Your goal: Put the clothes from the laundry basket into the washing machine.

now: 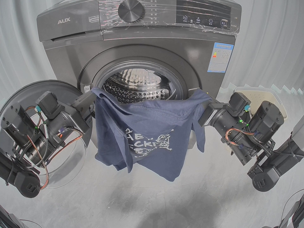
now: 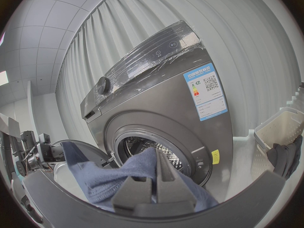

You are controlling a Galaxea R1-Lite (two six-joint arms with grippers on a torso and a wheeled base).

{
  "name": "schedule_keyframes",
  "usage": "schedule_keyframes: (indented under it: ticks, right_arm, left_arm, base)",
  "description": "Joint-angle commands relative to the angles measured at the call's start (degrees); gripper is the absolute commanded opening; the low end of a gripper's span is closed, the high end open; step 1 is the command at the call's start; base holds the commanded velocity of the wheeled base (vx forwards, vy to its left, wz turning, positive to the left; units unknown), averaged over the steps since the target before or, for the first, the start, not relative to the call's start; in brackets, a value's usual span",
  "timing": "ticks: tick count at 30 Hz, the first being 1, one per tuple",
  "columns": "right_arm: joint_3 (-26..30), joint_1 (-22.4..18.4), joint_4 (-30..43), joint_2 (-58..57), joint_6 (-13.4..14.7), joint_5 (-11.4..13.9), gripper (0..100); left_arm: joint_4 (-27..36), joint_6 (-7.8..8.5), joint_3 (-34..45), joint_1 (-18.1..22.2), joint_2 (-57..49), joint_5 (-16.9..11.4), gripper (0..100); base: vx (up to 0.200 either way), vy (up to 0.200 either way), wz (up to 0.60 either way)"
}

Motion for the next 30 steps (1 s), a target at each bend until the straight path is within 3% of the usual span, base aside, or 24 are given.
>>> schedule_keyframes:
  ticks: [1,8,15,16,20,30]
  right_arm:
    - [1.8,2.3,0.0,0.3,0.2,-0.3,0]
    - [4.5,9.2,0.0,6.2,0.1,-0.2,0]
    - [4.1,11.9,-0.1,12.1,0.6,0.2,0]
    - [4.2,12.6,-0.1,13.0,0.6,0.0,100]
    - [8.2,16.9,-0.1,15.7,1.3,0.3,100]
    - [13.4,20.0,-0.2,19.9,1.4,0.7,100]
  left_arm:
    - [-0.2,0.14,0.1,-1.7,4.3,0.1,0]
    - [-0.3,0.14,-1.0,-5.4,5.5,4.1,0]
    - [-0.2,0.14,-2.1,-5.4,4.8,4.4,0]
    - [-0.2,0.14,-2.2,-5.4,4.8,4.4,0]
    - [-0.3,0.14,-3.1,-5.3,4.8,4.6,0]
    - [-0.3,0.14,-4.1,-5.3,4.5,5.6,0]
  base:
    - [0.000,0.000,0.00]
    - [0.000,0.000,0.00]
    - [0.000,0.000,0.00]
    - [0.000,0.000,0.00]
    - [0.000,0.000,0.00]
    - [0.000,0.000,0.00]
